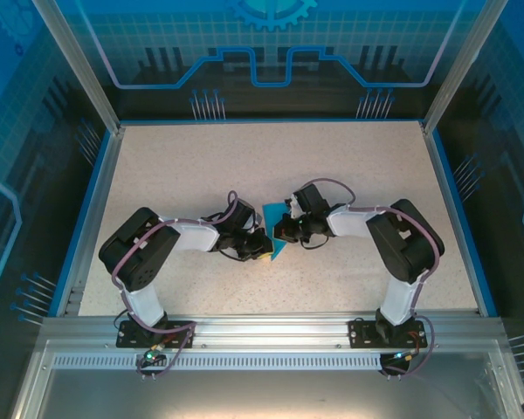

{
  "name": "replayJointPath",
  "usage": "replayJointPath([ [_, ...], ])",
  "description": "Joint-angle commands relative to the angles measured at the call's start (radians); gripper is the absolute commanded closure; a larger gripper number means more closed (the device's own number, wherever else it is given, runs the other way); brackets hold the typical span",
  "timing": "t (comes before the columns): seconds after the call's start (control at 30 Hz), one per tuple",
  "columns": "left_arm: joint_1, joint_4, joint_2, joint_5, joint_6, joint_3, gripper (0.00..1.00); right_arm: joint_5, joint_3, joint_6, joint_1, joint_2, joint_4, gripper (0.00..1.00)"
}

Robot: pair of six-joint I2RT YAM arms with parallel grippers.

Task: Fold a paper plane with a square sheet of paper (pick it up from the middle)
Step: Third fold the triangle at the center of the table.

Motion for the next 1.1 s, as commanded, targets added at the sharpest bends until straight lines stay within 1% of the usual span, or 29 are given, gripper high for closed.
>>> replayJointPath([
  [0.0, -0.013, -0.12, 0.051, -0.083, 0.027, -0.014, 0.89, 0.005, -0.007, 0.006, -0.009, -0.084, -0.037, 1.0],
  [0.13, -0.017, -0.119, 0.056, -0.09, 0.027, -0.017, 0.89, 0.058, -0.033, -0.014, -0.01, -0.144, -0.088, 1.0],
  [0.23, -0.02, -0.118, 0.058, -0.093, 0.026, -0.016, 0.89, 0.056, -0.065, -0.014, -0.009, -0.149, -0.089, 1.0],
  [0.4, -0.022, -0.122, 0.06, -0.096, 0.027, -0.011, 0.9, 0.044, -0.084, -0.012, -0.005, -0.124, -0.073, 1.0],
  [0.73, -0.026, -0.128, 0.064, -0.098, 0.035, -0.004, 0.89, 0.05, -0.089, -0.008, -0.005, -0.022, -0.048, 1.0],
  [0.87, -0.026, -0.128, 0.061, -0.099, 0.035, -0.006, 0.89, 0.027, -0.099, -0.008, -0.012, -0.009, -0.037, 1.0],
  [0.97, -0.026, -0.125, 0.061, -0.099, 0.032, -0.006, 0.89, -0.021, -0.121, 0.001, -0.019, -0.043, 0.015, 1.0],
  [1.07, -0.025, -0.123, 0.059, -0.1, 0.03, -0.009, 0.89, -0.04, -0.134, -0.006, -0.018, -0.089, 0.021, 1.0],
])
